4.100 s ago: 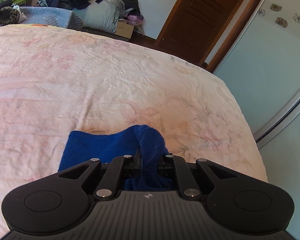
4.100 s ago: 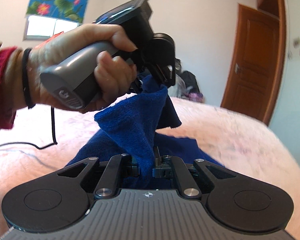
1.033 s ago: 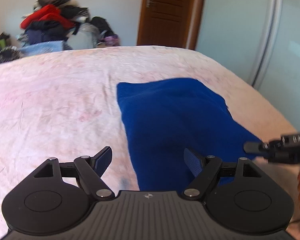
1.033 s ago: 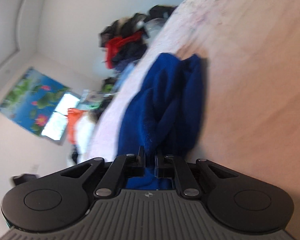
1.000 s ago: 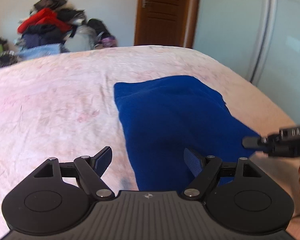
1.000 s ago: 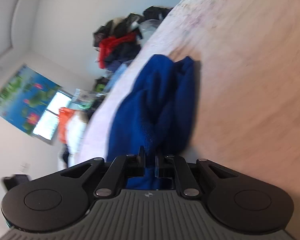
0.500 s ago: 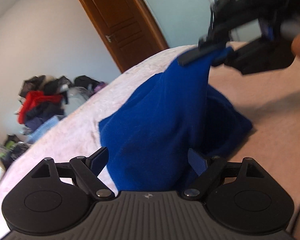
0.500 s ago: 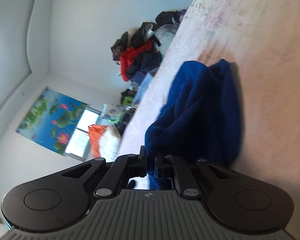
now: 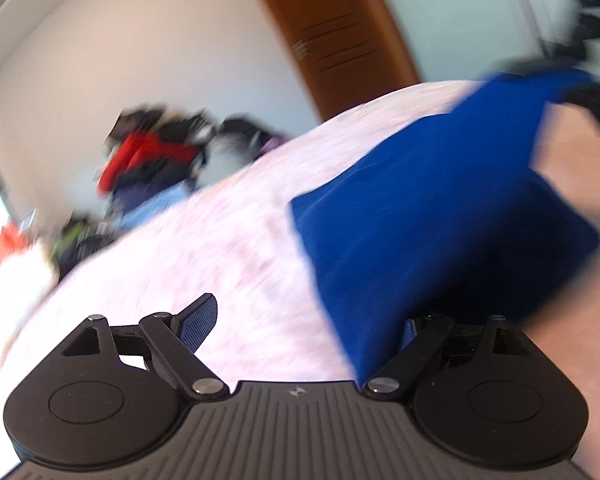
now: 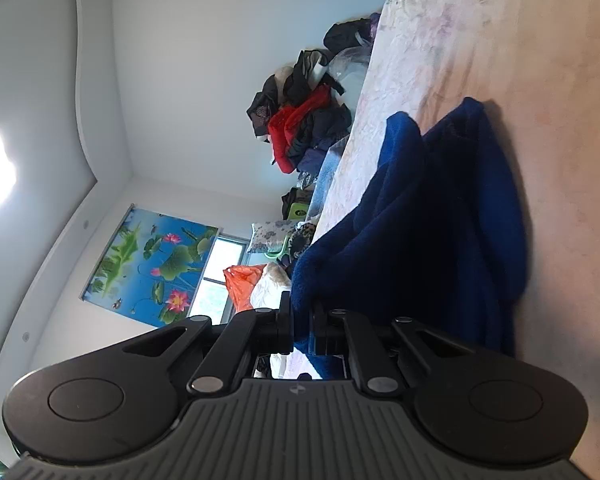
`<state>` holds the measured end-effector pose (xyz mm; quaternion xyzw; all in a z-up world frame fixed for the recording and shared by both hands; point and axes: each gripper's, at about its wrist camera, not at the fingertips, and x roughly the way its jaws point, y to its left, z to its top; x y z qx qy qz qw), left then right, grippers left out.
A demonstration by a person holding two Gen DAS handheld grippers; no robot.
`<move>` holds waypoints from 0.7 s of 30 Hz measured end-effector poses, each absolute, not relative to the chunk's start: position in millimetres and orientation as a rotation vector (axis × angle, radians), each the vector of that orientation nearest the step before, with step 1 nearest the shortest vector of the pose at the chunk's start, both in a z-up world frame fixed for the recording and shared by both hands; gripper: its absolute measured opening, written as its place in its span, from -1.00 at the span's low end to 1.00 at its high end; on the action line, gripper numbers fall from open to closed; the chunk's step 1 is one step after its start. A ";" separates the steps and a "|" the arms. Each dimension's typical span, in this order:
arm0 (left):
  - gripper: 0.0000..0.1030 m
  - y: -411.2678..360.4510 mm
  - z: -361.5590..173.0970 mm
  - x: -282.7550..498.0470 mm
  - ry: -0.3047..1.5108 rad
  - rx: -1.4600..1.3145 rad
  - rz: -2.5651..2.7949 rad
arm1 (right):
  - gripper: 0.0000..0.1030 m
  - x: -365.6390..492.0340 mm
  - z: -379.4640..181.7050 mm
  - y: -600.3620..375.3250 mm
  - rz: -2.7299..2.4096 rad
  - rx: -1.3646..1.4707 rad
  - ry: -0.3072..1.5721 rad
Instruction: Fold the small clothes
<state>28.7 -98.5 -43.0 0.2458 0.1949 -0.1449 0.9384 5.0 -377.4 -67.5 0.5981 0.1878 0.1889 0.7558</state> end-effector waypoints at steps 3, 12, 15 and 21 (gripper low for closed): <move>0.70 -78.8 -40.6 34.4 0.462 0.427 -0.310 | -0.77 -0.7 -77.4 -380.6 0.341 1.272 0.457; 0.69 -53.9 -38.7 12.2 0.490 0.453 -0.400 | -0.63 -9.1 -73.7 -355.2 0.165 0.878 0.632; 0.69 -43.5 -26.4 13.9 0.519 0.379 -0.446 | -0.37 -9.8 -43.3 -346.3 0.065 0.646 0.590; 0.69 -39.8 5.1 23.5 0.497 0.188 -0.533 | -0.36 16.9 -27.5 -320.9 0.138 0.498 0.567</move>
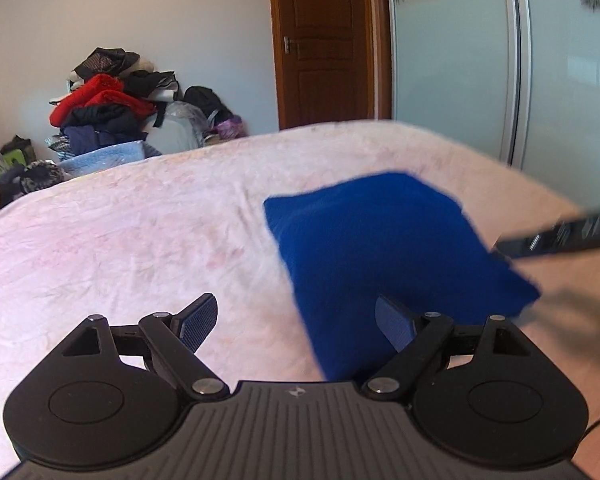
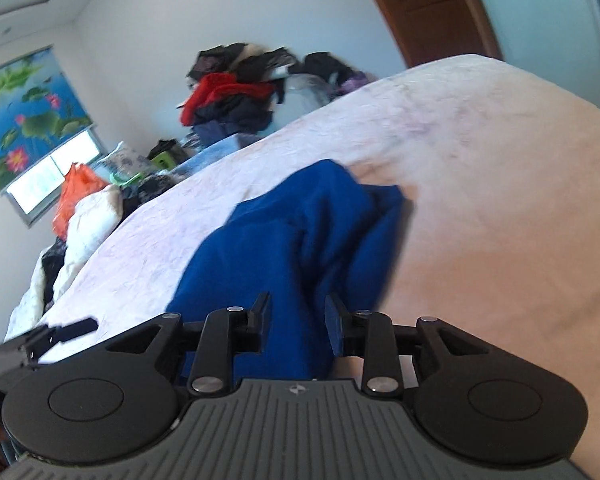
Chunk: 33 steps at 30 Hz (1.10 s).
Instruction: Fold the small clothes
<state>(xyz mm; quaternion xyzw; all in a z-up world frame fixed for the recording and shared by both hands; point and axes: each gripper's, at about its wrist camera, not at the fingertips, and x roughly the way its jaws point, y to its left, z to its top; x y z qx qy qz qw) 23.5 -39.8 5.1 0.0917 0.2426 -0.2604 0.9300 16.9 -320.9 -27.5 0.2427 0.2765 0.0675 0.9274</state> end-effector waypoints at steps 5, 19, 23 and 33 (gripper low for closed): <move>0.69 -56.9 9.1 42.3 0.543 0.100 -0.583 | -0.20 20.3 -48.9 -324.2 0.127 0.495 0.627; 0.69 -131.6 -32.3 51.1 0.565 0.293 -0.571 | -0.88 78.3 -68.0 -392.8 0.010 0.733 0.531; 0.69 -131.7 -34.0 50.4 0.568 0.286 -0.564 | -0.88 85.9 -59.6 -384.0 -0.066 0.561 0.547; 0.69 -127.8 -32.1 50.8 0.592 0.266 -0.546 | 0.19 51.7 -34.4 -335.0 -0.010 0.339 0.517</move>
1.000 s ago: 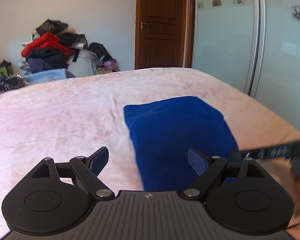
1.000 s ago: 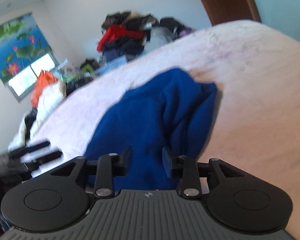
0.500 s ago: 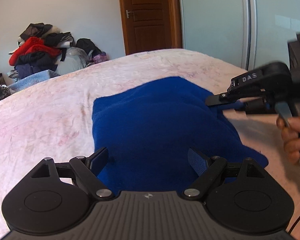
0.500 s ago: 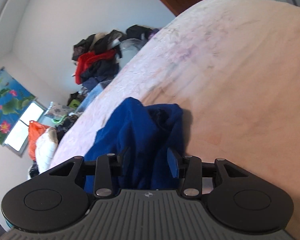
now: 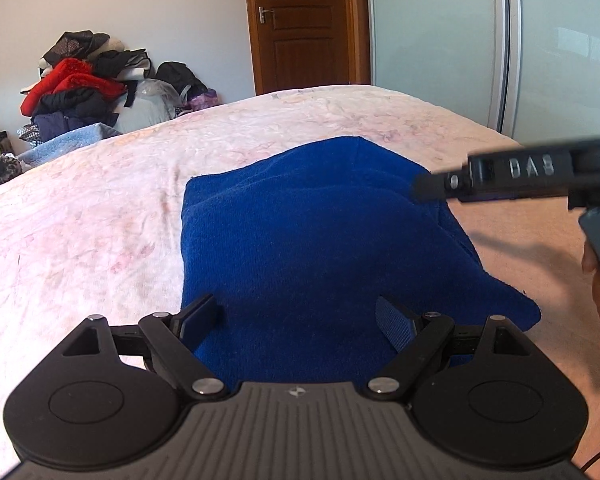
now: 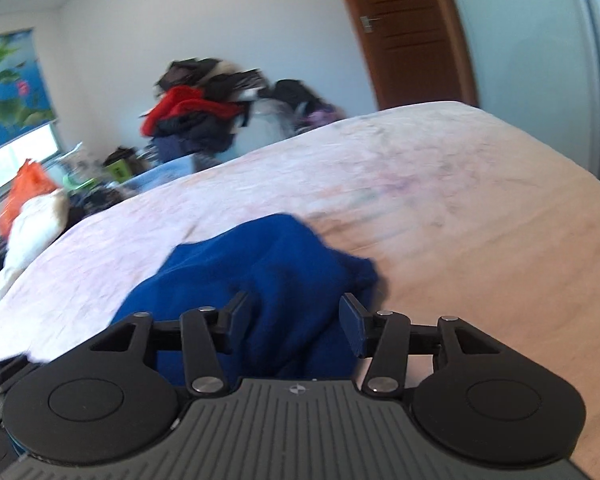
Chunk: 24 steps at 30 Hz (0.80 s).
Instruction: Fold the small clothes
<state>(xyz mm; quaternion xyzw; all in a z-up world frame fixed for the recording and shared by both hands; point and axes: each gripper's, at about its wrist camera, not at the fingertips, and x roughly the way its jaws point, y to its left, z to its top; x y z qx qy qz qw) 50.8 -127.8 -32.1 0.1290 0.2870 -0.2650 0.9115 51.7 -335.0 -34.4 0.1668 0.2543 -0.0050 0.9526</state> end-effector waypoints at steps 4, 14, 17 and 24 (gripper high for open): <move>0.69 -124.3 -29.5 50.5 0.599 0.253 -0.535 | 0.44 47.9 -46.0 -338.3 -0.056 0.352 0.577; 0.69 -105.3 -26.4 60.0 0.644 0.168 -0.487 | 0.71 17.0 -70.9 -374.2 0.009 0.683 0.573; 0.69 -90.1 -25.3 63.3 0.645 0.113 -0.454 | 0.77 22.6 -71.7 -364.0 0.103 0.682 0.603; 0.69 -39.3 -43.7 104.1 0.827 -0.245 -0.535 | 0.68 55.0 -74.8 -351.0 0.259 0.680 0.607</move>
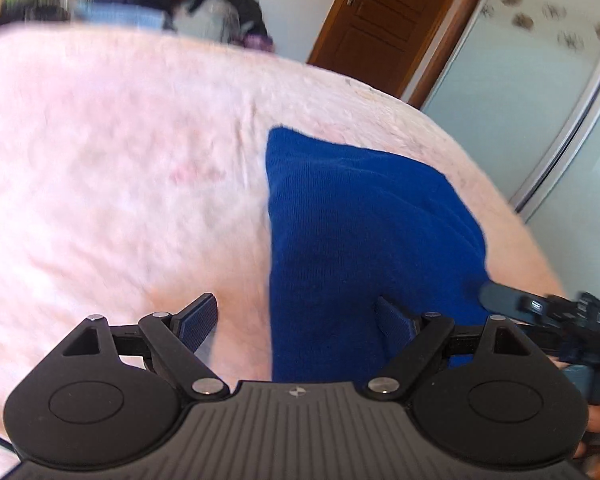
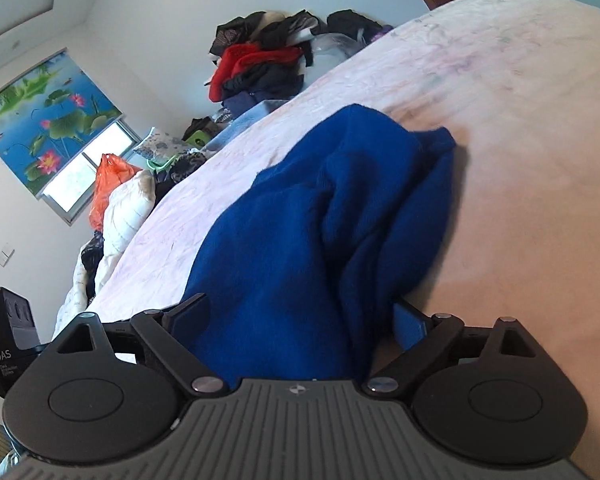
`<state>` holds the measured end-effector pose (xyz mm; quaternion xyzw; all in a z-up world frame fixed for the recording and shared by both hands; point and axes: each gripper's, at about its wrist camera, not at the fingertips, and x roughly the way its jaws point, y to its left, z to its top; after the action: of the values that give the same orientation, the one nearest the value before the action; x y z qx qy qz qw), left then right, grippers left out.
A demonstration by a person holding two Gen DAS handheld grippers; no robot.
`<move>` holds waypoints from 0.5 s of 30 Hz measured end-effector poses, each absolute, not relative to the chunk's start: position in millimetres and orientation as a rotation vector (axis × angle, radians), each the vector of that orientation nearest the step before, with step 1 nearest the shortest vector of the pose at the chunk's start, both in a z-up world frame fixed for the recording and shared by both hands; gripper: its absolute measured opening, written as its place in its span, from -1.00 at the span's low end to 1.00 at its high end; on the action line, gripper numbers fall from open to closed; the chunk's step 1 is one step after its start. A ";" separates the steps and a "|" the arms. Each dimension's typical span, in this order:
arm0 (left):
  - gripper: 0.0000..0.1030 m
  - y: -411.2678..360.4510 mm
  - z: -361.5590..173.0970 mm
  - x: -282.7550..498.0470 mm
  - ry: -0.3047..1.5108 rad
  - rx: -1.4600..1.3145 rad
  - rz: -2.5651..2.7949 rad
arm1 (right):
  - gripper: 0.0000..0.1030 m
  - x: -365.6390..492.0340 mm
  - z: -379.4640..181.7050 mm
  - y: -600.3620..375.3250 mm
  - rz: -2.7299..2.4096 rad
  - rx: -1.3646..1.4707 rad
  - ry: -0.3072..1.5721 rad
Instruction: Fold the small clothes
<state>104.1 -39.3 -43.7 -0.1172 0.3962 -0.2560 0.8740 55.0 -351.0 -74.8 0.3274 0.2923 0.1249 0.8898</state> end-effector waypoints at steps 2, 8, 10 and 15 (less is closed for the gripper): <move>0.69 -35.4 -45.8 105.6 0.813 -0.266 -0.564 | 0.66 70.8 -77.5 -361.8 0.273 0.741 0.585; 0.69 -51.2 -44.1 136.7 0.824 -0.331 -0.661 | 0.59 120.3 -78.0 -370.7 0.302 0.716 0.590; 0.69 -56.6 -44.7 158.2 0.866 -0.372 -0.666 | 0.60 135.6 -77.6 -375.5 0.315 0.736 0.599; 0.69 -62.8 -50.6 215.2 0.961 -0.522 -0.655 | 0.41 163.2 -79.7 -386.6 0.358 0.744 0.635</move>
<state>215.2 -62.8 -50.6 -0.2437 0.4487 -0.3058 0.8036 163.2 -386.6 -79.7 0.3554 0.3035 0.1711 0.8673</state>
